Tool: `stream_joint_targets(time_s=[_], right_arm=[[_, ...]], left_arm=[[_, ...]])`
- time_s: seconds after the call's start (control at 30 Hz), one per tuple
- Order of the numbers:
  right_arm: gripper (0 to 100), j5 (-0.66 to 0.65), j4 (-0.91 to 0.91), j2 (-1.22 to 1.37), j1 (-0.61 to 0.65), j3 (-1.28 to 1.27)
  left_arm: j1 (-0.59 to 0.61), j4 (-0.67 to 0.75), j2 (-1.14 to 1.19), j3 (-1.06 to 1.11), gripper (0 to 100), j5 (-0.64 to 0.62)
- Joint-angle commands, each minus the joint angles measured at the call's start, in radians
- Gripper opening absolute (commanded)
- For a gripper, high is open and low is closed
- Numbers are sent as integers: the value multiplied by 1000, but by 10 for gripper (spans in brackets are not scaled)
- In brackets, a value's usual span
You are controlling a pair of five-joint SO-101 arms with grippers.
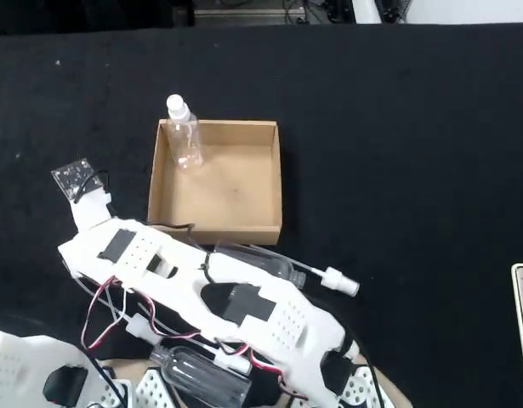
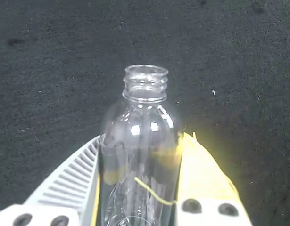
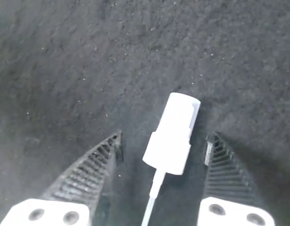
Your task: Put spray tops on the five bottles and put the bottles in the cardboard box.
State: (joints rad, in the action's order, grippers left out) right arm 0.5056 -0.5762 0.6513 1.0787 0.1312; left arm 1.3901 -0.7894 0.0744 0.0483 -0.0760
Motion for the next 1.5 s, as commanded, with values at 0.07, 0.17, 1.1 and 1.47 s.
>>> stream_joint_targets(time_s=[0.07, 0.17, 1.1, 1.47], right_arm=[[74, 6, 20, -10, -34, 64], [12, 5, 14, -10, -34, 62], [201, -474, -358, -10, -34, 154], [191, -474, -322, 36, -23, 179]], left_arm=[[8, 28, -21, -33, 29, 3], [10, 28, -21, -35, 29, 5], [5, 26, -21, -39, 29, 0], [10, 25, -23, -38, 29, 0]])
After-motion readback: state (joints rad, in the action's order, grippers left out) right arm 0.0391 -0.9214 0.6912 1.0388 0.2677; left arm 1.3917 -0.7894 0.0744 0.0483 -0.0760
